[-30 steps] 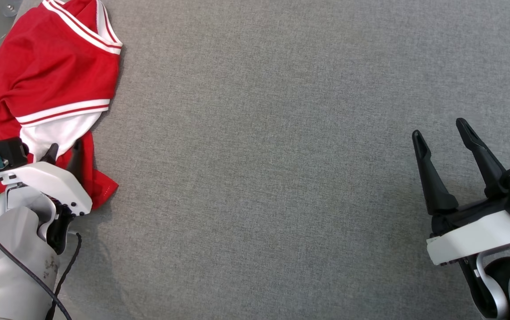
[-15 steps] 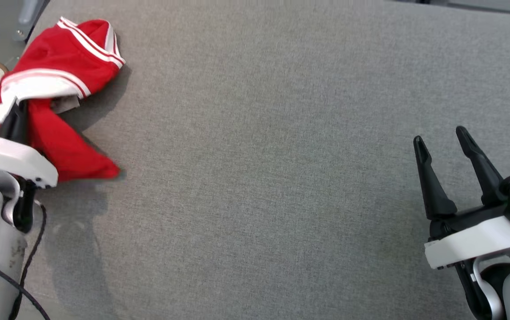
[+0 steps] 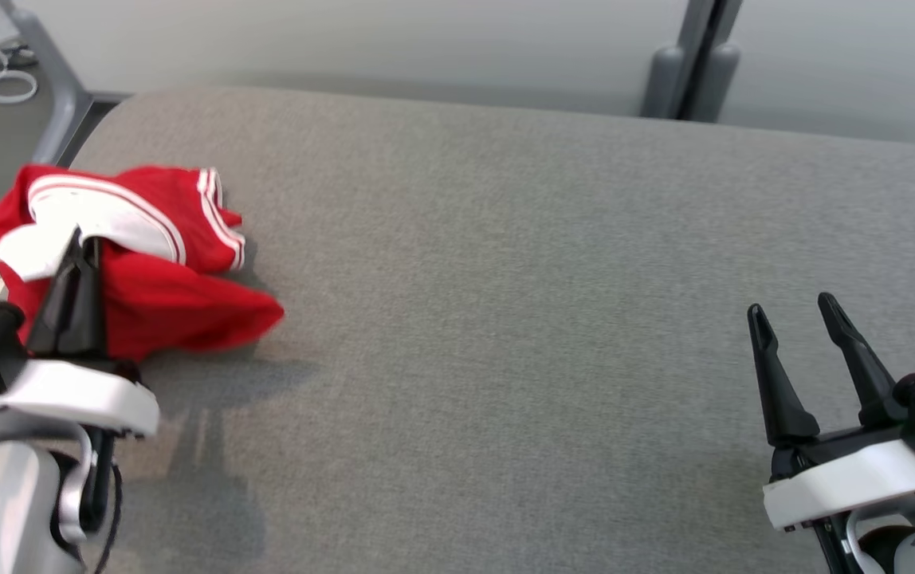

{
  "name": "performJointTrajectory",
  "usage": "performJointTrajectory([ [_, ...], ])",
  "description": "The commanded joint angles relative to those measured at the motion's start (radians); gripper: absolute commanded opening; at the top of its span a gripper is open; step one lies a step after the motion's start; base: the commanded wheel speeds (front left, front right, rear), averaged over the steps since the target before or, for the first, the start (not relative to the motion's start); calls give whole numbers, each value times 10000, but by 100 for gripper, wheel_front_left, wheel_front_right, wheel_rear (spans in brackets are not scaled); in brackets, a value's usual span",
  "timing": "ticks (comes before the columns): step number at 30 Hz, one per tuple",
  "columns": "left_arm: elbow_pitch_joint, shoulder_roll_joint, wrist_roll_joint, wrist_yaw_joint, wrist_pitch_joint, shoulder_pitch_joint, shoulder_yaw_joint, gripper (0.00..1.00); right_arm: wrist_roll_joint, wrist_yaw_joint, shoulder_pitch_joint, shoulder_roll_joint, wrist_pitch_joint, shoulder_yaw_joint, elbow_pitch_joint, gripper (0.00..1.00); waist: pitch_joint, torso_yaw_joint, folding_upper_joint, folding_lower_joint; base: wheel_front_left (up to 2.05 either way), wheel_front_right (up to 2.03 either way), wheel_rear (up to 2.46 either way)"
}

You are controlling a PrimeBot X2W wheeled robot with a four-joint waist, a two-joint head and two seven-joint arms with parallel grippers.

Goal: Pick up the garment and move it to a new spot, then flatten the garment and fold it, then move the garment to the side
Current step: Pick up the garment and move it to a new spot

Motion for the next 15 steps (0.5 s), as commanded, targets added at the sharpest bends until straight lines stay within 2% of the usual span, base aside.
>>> performJointTrajectory([
  [1, -483, 66, 40, 191, 126, 343, -3, 0, 52, 3, 150, -16, -74, -18, 13, 100, -435, -414, -1, 0, 0, 0, 0],
  [8, -3235, -82, 27, 1173, 1060, 2450, -157, 0, 161, 3, 496, -7, -152, 51, 130, 100, -956, -1199, -1, 0, 0, 0, 0],
  [11, -3954, -107, 118, 1397, 1334, 2946, -334, 0, 251, 3, 614, -4, -129, 24, 97, 100, -1058, -1530, -1, 0, 0, 0, 0],
  [15, -4585, -66, 327, 1445, 1544, 3001, -589, 0, 271, 3, 580, -5, -60, 113, -61, 100, -934, -2096, -1, 0, 0, 0, 0],
])
